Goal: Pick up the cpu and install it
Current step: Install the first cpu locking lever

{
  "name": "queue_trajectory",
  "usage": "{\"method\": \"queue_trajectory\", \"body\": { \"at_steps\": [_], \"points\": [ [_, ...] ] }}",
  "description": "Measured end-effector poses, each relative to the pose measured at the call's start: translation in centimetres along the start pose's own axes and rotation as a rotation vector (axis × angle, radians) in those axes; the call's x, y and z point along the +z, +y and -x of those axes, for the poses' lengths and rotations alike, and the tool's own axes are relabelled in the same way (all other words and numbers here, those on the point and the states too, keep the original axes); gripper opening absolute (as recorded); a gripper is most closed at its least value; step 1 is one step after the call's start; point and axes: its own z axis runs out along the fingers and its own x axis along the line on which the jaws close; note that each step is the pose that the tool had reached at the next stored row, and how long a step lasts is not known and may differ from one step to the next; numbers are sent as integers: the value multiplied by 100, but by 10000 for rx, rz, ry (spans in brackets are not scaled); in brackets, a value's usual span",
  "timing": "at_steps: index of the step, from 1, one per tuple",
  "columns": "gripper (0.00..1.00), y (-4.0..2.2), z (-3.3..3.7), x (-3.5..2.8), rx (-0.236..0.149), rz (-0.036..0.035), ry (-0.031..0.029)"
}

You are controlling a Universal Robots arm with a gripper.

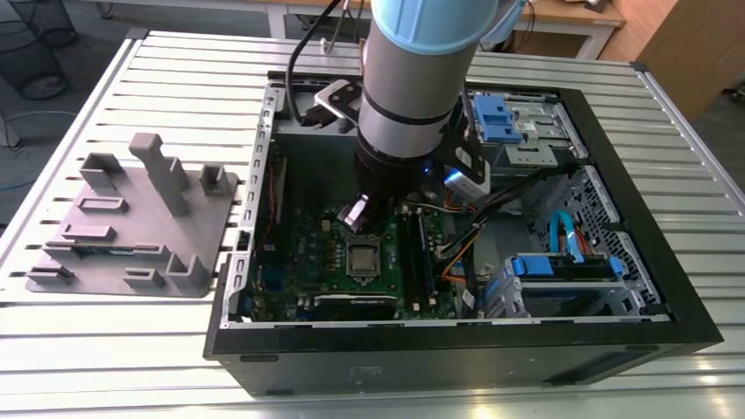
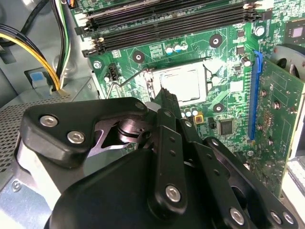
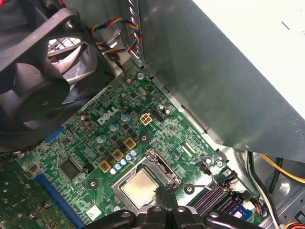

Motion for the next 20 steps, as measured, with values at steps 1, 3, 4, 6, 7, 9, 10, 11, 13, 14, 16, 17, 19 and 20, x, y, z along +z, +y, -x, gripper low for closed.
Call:
{"method": "queue_trajectory", "body": {
  "at_steps": [1, 3, 4, 6, 7, 9, 10, 11, 13, 14, 16, 17, 19, 20],
  "points": [
    [11, 2, 1, -17, 0, 5, -11],
    [11, 5, 3, -69, 0, 21, -34],
    [11, 8, 4, -110, -3, 37, -56],
    [11, 8, 4, -119, -3, 41, -62],
    [11, 8, 4, -119, -3, 41, -62],
    [11, 47, 47, -117, -3, 41, -60],
    [11, 47, 47, -117, -3, 41, -60],
    [11, 47, 47, -117, -3, 41, -60],
    [11, 48, 47, -117, -3, 41, -61],
    [11, 48, 47, -116, -3, 41, -61],
    [11, 48, 47, -117, -3, 46, -66],
    [11, 49, 48, -120, -3, 49, -70],
    [11, 49, 47, -131, -2, 50, -69],
    [11, 49, 48, -138, -3, 51, -72]
  ]
}}
